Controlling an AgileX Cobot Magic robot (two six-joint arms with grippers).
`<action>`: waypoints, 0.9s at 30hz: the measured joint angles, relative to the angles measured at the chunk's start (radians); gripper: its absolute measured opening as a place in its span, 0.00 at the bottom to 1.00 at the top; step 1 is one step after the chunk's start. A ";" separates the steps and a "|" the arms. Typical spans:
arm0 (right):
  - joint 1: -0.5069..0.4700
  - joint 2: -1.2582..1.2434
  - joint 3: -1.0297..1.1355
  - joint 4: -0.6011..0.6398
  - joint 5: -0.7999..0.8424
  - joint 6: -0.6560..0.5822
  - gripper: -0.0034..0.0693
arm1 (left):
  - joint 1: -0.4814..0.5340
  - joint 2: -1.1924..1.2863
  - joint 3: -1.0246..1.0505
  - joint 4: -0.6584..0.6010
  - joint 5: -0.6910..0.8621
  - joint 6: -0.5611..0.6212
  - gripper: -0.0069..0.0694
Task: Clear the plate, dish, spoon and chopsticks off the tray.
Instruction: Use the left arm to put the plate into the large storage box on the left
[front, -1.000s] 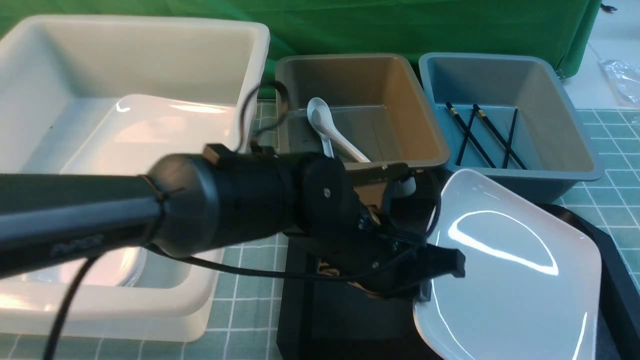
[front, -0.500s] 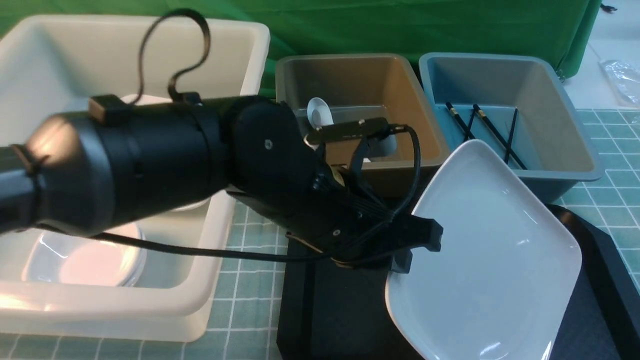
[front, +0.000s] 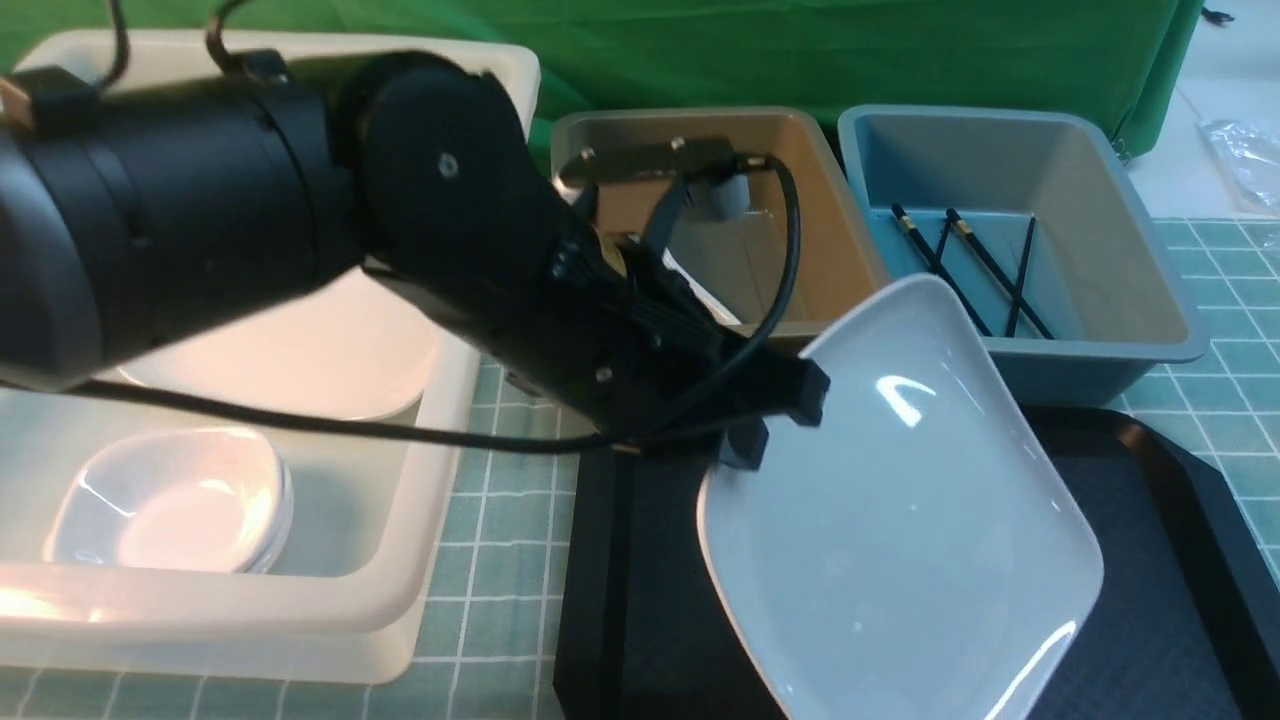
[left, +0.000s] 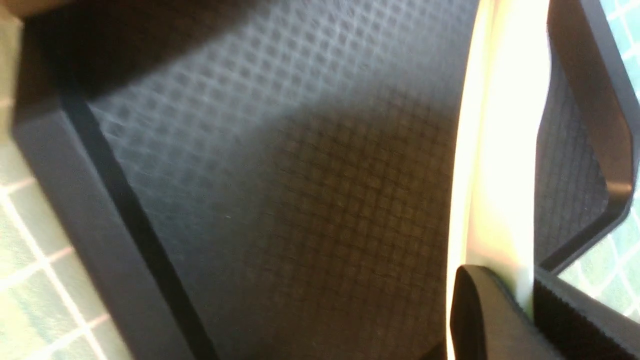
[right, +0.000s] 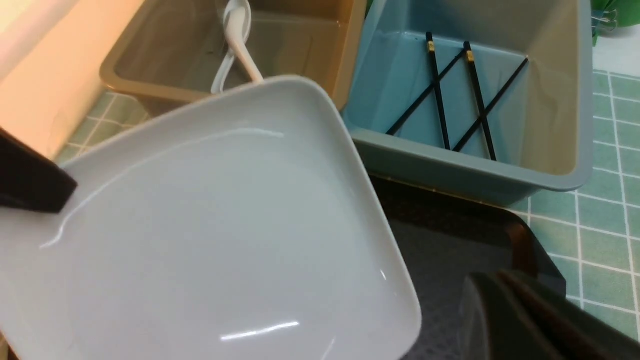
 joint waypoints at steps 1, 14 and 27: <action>0.000 0.000 0.000 0.000 0.000 0.000 0.09 | 0.001 0.000 0.000 0.028 0.006 -0.014 0.13; 0.000 0.000 0.000 0.001 -0.001 0.000 0.10 | 0.007 0.001 -0.050 0.142 0.085 -0.061 0.12; 0.000 0.000 0.000 0.001 -0.007 0.000 0.11 | 0.010 -0.021 -0.228 0.205 0.160 -0.057 0.13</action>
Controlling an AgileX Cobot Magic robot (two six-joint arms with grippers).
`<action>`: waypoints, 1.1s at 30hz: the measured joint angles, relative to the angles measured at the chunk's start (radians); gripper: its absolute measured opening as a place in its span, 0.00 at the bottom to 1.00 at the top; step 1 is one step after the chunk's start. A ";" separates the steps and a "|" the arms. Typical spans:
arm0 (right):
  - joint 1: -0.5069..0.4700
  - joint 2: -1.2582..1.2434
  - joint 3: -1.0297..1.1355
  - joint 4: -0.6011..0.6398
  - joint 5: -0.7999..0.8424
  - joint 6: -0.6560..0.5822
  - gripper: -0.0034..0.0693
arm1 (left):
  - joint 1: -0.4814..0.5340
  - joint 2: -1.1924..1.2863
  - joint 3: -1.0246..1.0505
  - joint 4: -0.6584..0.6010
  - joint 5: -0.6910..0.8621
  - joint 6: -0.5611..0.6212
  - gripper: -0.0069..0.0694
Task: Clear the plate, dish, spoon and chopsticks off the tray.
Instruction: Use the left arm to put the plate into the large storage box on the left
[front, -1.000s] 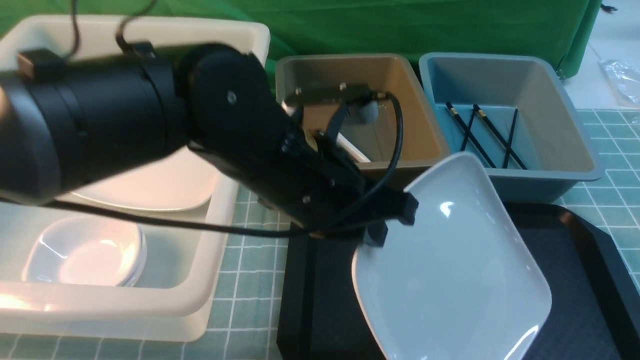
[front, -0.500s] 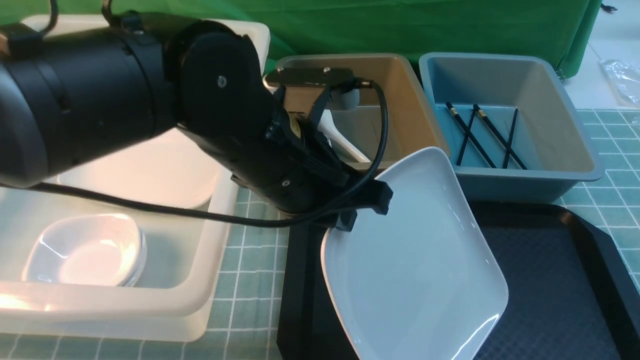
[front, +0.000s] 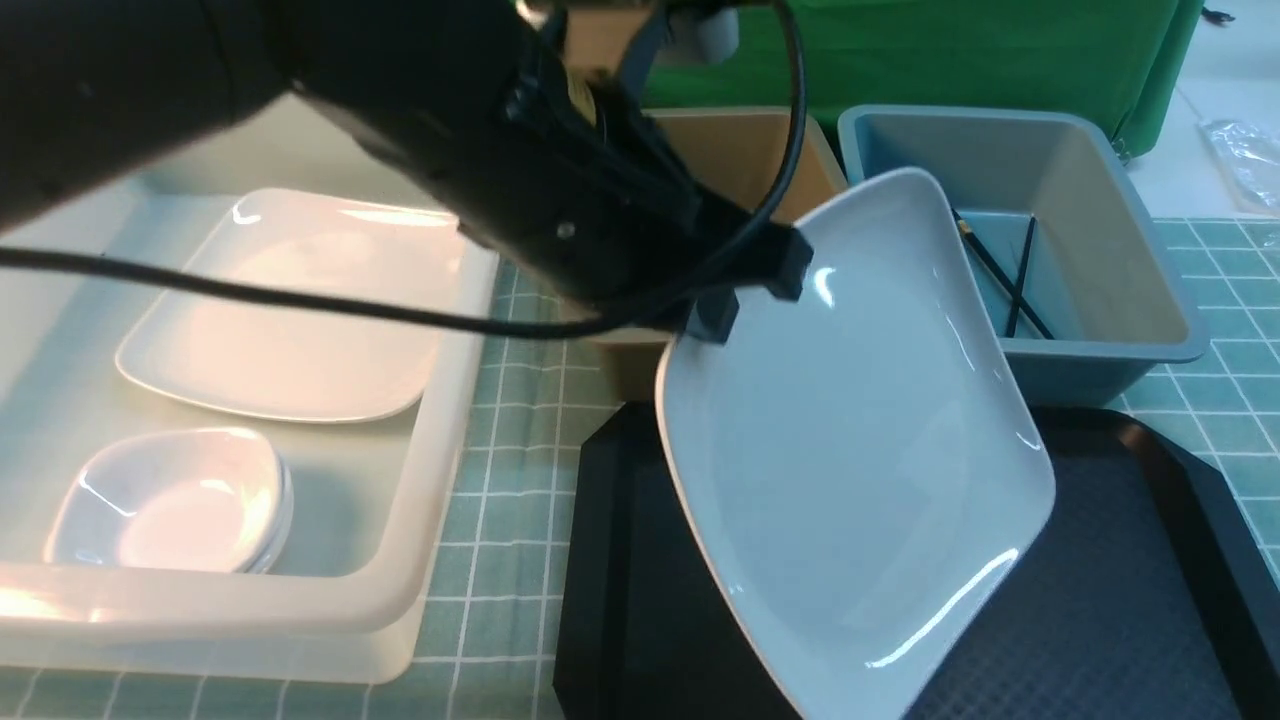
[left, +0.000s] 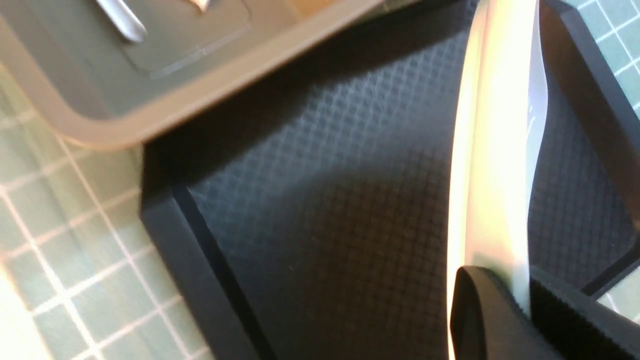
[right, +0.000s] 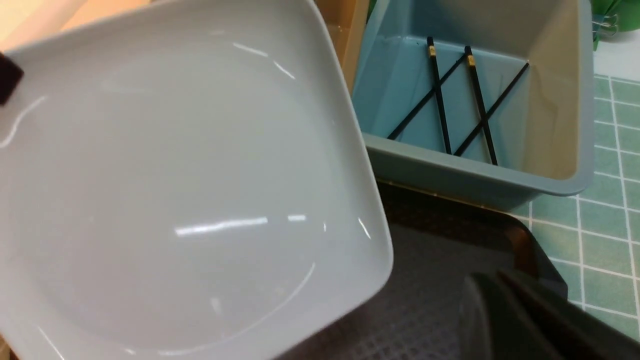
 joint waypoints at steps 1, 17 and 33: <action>0.000 0.000 0.000 0.000 0.000 0.000 0.11 | 0.002 0.000 -0.006 0.005 0.004 0.000 0.13; 0.000 0.000 0.000 0.000 0.000 0.000 0.12 | 0.660 -0.016 -0.261 -0.133 0.070 0.094 0.13; 0.000 0.000 0.000 0.000 -0.003 0.000 0.13 | 1.066 0.179 -0.264 -0.288 0.118 0.296 0.13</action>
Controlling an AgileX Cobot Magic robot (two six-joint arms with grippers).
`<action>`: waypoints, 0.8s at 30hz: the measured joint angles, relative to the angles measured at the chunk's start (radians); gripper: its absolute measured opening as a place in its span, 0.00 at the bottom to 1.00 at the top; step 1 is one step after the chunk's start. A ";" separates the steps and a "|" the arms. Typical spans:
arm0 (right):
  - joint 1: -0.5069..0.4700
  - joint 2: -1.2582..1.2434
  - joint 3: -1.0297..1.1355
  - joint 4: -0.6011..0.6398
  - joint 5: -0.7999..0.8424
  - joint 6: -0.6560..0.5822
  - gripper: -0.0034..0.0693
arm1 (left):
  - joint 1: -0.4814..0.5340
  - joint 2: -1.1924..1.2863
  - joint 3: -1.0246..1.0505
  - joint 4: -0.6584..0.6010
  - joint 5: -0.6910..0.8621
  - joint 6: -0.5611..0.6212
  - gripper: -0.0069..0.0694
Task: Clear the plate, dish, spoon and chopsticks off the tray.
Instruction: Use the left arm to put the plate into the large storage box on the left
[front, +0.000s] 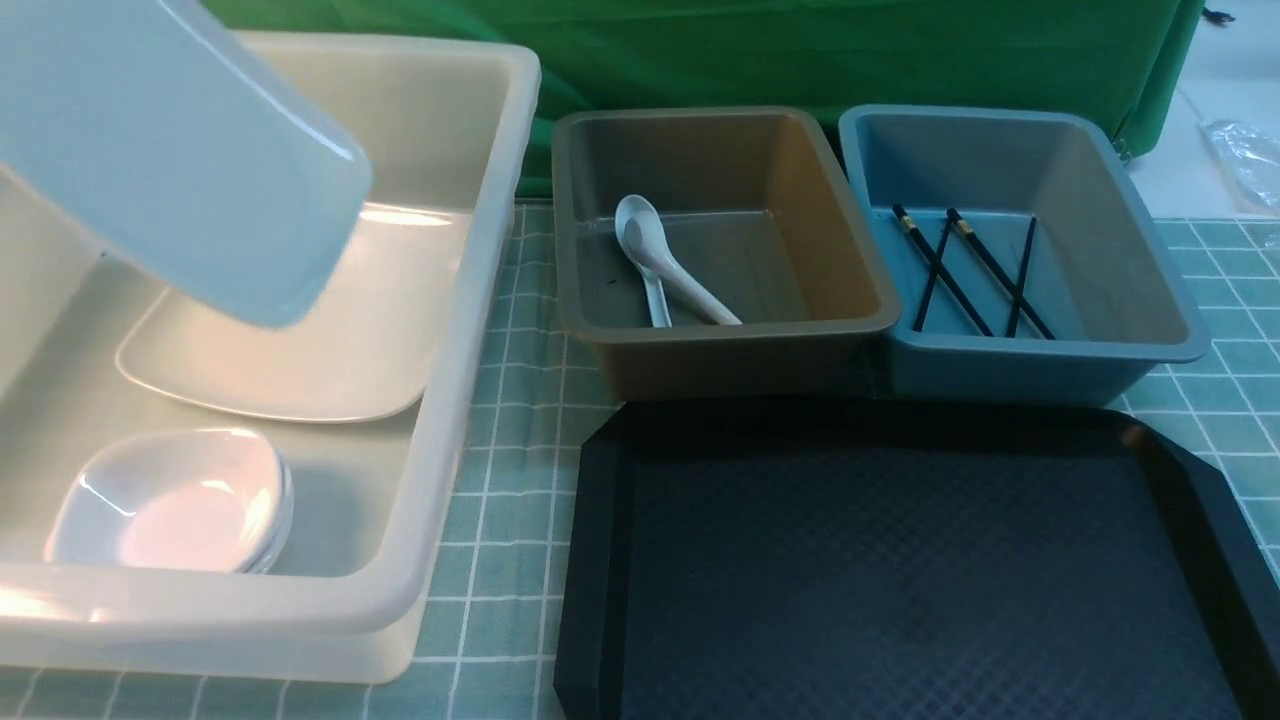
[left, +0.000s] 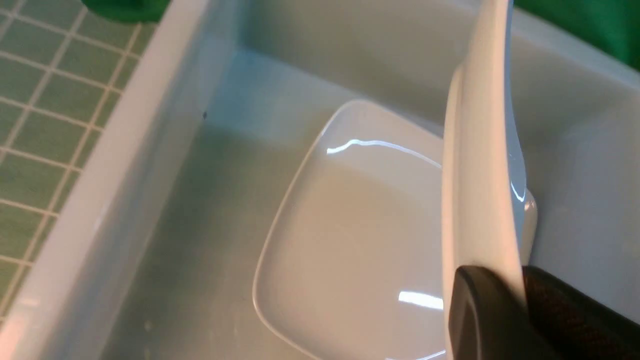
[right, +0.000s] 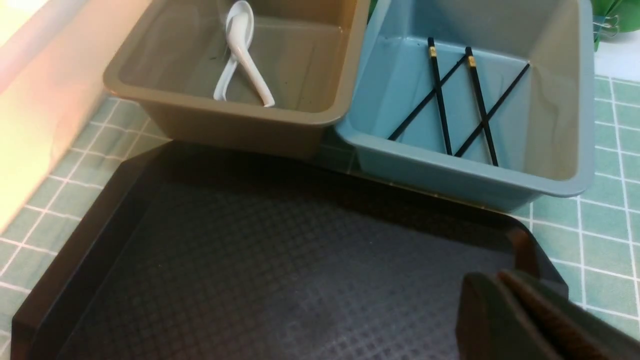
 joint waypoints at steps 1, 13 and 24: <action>0.000 0.000 0.000 0.000 -0.001 0.000 0.13 | -0.001 0.025 0.000 -0.012 0.001 0.001 0.13; 0.000 0.000 0.000 0.000 -0.014 0.000 0.14 | -0.055 0.219 -0.001 -0.034 -0.034 0.036 0.12; 0.000 0.000 0.000 0.015 -0.016 0.002 0.14 | -0.060 0.311 -0.003 0.063 -0.034 0.055 0.16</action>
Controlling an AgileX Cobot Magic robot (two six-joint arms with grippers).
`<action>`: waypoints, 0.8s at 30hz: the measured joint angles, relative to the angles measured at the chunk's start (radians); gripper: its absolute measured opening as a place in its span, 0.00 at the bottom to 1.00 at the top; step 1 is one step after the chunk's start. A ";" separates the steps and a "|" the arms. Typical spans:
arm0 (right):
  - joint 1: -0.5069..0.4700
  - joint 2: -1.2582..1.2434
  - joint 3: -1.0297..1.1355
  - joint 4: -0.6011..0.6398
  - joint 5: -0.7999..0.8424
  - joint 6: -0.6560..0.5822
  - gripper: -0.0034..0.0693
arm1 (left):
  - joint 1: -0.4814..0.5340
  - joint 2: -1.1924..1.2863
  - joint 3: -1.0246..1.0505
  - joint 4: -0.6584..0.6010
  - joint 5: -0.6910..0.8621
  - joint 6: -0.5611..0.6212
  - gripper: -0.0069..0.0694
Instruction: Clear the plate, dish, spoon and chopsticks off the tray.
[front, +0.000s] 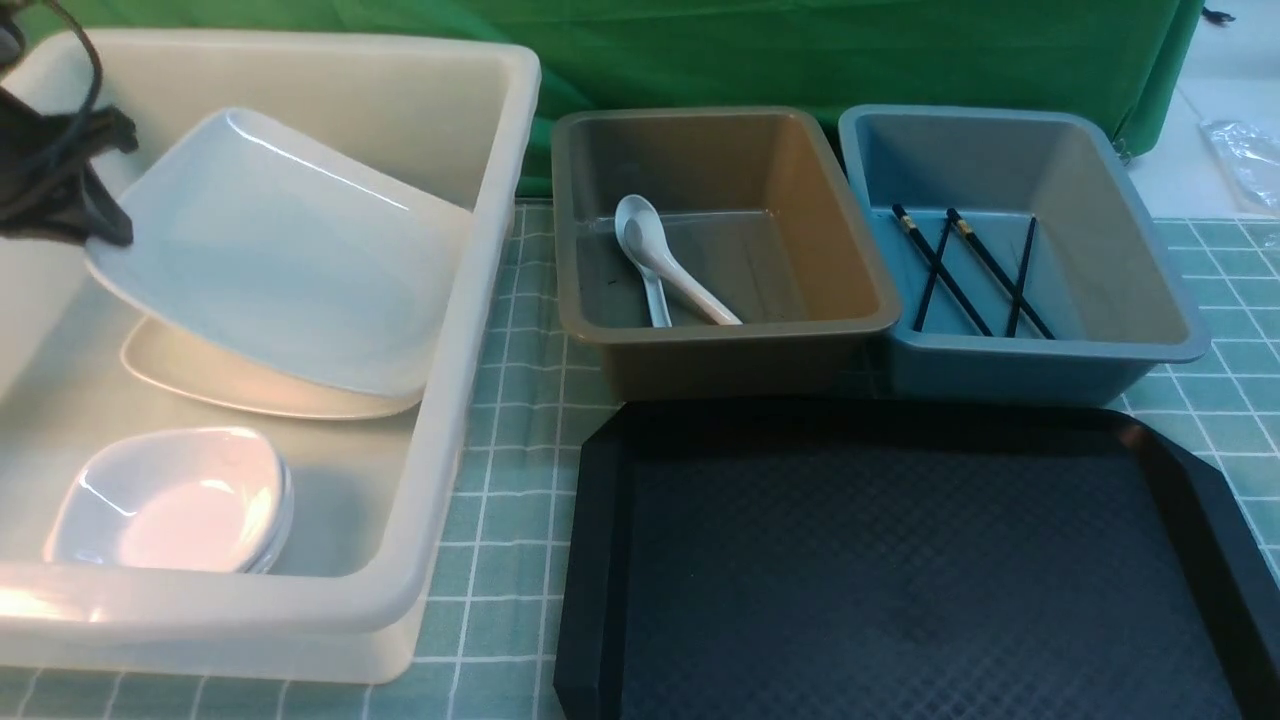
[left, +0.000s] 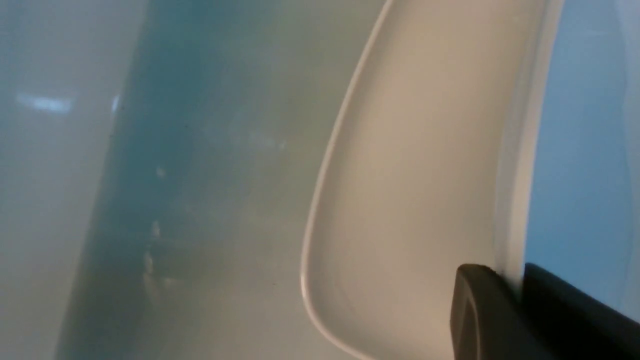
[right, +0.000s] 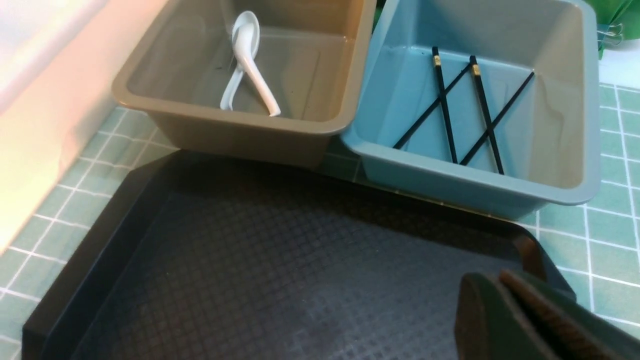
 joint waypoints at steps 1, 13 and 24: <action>0.000 0.000 0.000 0.001 0.000 0.000 0.14 | 0.000 0.009 0.000 0.006 -0.001 0.001 0.18; 0.000 0.000 0.000 0.014 0.010 0.007 0.14 | -0.001 0.033 -0.001 0.100 0.022 -0.023 0.59; 0.000 0.155 -0.241 0.110 0.117 -0.136 0.08 | -0.073 -0.228 -0.001 0.019 0.109 0.046 0.14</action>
